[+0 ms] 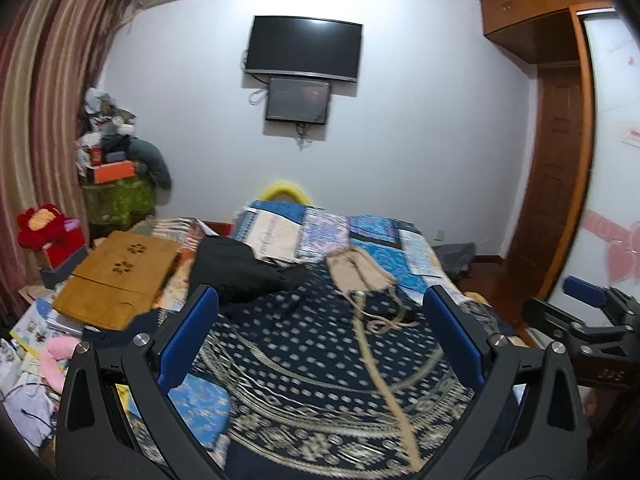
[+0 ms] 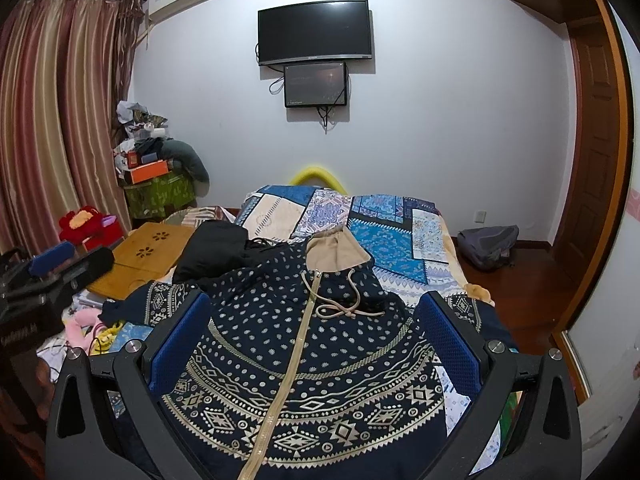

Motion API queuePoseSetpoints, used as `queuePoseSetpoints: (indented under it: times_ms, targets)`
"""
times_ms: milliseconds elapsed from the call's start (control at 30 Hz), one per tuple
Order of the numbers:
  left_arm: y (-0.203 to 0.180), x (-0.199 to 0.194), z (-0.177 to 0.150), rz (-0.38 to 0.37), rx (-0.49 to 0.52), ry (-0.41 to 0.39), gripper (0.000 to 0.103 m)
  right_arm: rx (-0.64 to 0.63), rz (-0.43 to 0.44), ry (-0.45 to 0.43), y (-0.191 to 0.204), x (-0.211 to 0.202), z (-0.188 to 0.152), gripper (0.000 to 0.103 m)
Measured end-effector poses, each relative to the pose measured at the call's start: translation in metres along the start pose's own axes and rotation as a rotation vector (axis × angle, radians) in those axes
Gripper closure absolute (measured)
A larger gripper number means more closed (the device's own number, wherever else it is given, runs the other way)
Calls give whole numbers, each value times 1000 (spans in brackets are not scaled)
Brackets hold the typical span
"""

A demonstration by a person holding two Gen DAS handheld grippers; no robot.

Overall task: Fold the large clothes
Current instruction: 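Grasp the navy hoodie sleeve cuff with the left gripper and lift it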

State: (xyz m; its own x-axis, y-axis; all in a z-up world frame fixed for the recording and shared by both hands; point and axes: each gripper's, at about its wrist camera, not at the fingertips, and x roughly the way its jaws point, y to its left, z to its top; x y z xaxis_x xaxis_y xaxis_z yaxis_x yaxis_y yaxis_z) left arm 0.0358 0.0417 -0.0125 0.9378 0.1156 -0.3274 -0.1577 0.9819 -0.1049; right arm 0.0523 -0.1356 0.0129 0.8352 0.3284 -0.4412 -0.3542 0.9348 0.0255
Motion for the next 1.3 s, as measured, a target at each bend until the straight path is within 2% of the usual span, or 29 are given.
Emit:
queuePoseSetpoints:
  times_ms: [133, 233, 400, 633, 833, 933, 1067, 1100, 1167, 1267, 1300]
  targets:
    - [22, 19, 9, 19, 1, -3, 0, -4, -5, 10, -3, 17, 4, 0]
    - [42, 41, 13, 31, 4, 30, 0, -24, -30, 20, -6, 33, 7, 0]
    - [89, 83, 9, 114, -49, 90, 0, -59, -58, 54, -10, 67, 9, 0]
    - [182, 154, -28, 191, -249, 299, 0, -82, -73, 184, -16, 129, 0, 0]
    - [251, 207, -94, 178, -472, 512, 0, -58, -66, 305, -23, 174, -10, 0]
    - [272, 219, -123, 157, -595, 581, 9, -36, -52, 353, -25, 190, -14, 0]
    - [294, 228, -153, 120, -757, 621, 18, -31, -27, 390, -23, 206, -21, 0]
    - [299, 231, -160, 119, -791, 628, 24, -31, -20, 396, -22, 209, -22, 0]
    - [306, 237, -170, 136, -834, 647, 35, -36, -10, 409, -20, 214, -26, 0]
    - [310, 243, -177, 147, -866, 643, 43, -39, -6, 425, -18, 221, -29, 0]
    - [310, 243, -174, 160, -861, 626, 49, -38, -3, 431, -18, 223, -30, 0]
